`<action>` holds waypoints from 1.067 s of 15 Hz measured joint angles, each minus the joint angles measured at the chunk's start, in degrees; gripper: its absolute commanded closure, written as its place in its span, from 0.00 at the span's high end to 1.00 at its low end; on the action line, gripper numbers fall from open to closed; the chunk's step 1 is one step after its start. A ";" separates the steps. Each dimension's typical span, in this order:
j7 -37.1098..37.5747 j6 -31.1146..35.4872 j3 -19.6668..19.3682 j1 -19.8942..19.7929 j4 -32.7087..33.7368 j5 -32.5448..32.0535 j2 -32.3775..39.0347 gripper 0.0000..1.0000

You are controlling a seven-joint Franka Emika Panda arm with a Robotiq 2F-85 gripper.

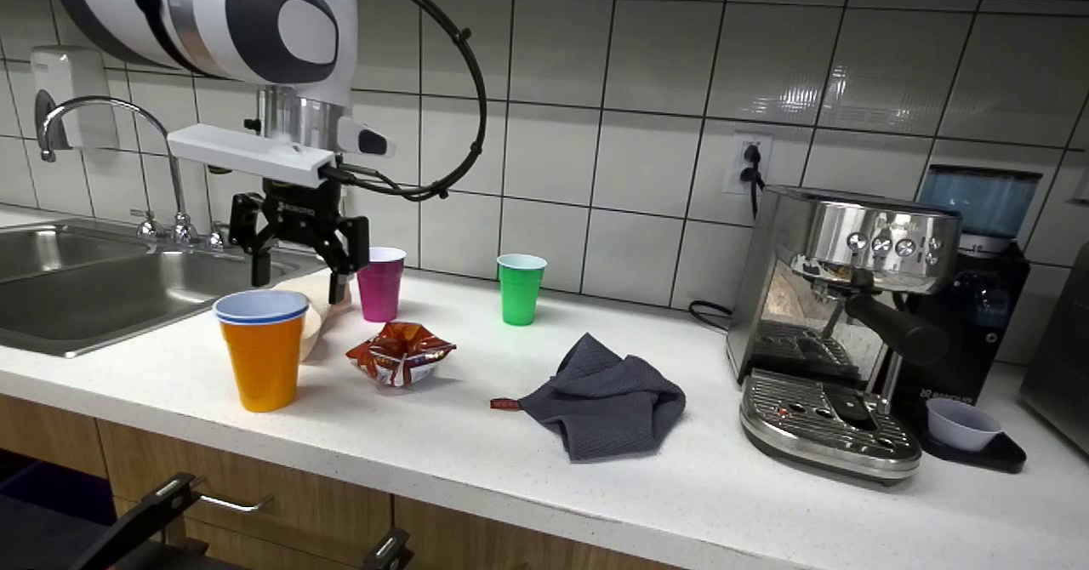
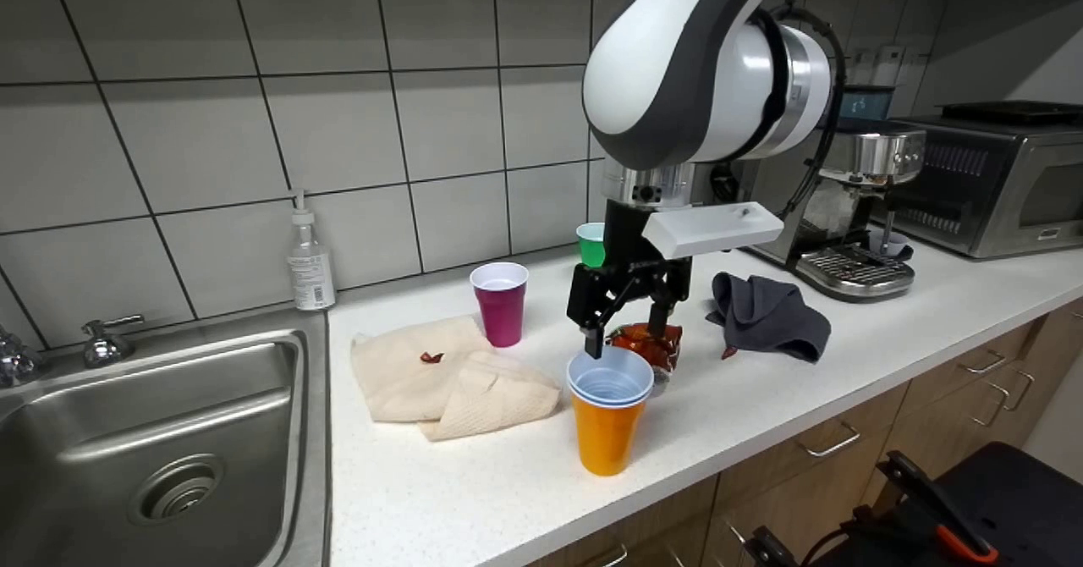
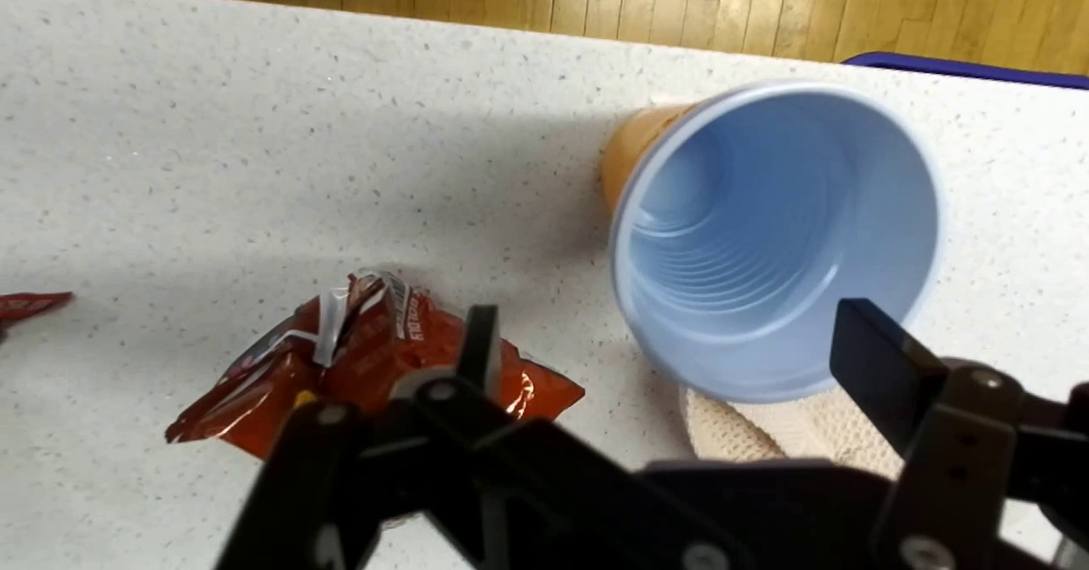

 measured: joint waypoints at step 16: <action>5.09 0.00 -3.70 -6.12 6.10 -5.23 0.20 1.00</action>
